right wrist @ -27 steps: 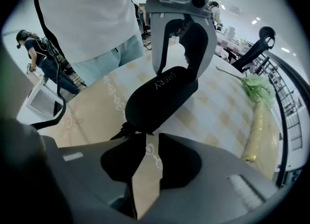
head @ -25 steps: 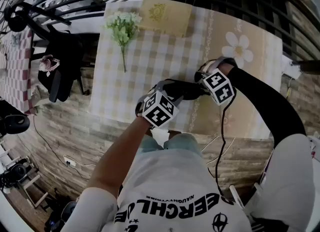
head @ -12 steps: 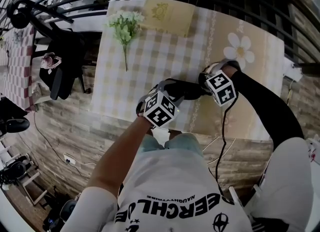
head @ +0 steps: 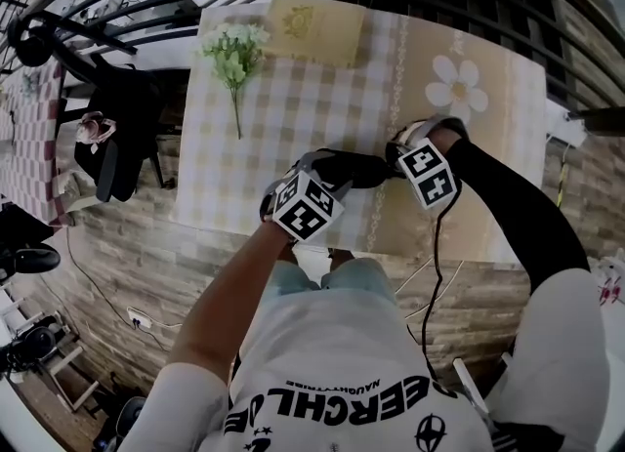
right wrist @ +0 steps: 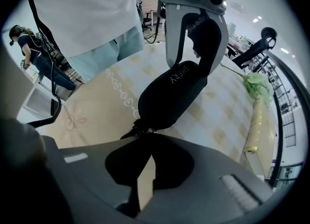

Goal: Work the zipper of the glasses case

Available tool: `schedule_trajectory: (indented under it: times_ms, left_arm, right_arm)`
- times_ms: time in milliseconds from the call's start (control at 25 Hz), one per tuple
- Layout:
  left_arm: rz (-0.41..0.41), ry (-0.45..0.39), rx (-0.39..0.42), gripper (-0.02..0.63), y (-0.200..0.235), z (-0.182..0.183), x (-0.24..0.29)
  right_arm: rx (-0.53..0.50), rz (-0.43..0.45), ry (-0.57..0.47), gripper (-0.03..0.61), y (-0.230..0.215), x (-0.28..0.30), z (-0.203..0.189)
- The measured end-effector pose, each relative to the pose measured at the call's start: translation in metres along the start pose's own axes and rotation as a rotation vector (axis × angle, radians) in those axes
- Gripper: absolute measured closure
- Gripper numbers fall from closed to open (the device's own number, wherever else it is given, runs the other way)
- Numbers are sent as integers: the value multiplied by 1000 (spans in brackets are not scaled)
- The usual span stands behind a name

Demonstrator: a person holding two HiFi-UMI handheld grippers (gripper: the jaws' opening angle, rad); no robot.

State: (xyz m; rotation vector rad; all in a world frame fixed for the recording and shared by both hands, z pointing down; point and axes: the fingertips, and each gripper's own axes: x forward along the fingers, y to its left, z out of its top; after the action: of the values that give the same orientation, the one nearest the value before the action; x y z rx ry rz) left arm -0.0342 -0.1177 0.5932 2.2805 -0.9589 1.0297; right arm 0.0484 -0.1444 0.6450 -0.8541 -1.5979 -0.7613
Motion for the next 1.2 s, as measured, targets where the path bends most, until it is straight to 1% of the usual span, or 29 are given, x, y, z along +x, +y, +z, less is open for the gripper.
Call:
schedule_trajectory:
  times_ms: [200,520,640,800,880,920,1000,1120,1200]
  left_arm:
    - [8,2,1,295,1,-1,-1]
    - [26,6,3,295,1,-1,0]
    - [32,7,4,293,1,-1,0]
    - [38,9,4,293,0,0,0]
    - [44,11,3,293,0,-1,0]
    - [47,11,2,293,1,-1,0]
    - [52,8,0,293,1,-1,0]
    - [50,3,0,293,0,-1,0]
    - [49,-4,2,293,0,-1,0]
  right_arm:
    - [46,-4,-6,549,10,1,7]
    - [172,-69,15,549,14,1,11]
    - [257,-98,15,549,14,0,12]
    - [366,-143,48,549,16,-1,12]
    - [454,-173,57,549,15,-2,12]
    - [516,-191,55,549,14,-2,12]
    - [677,-234,29,549,14,-2,13]
    - [958,-316,-56,549,18,-3,13]
    - [1101,-374,-110,549,20,-5,14]
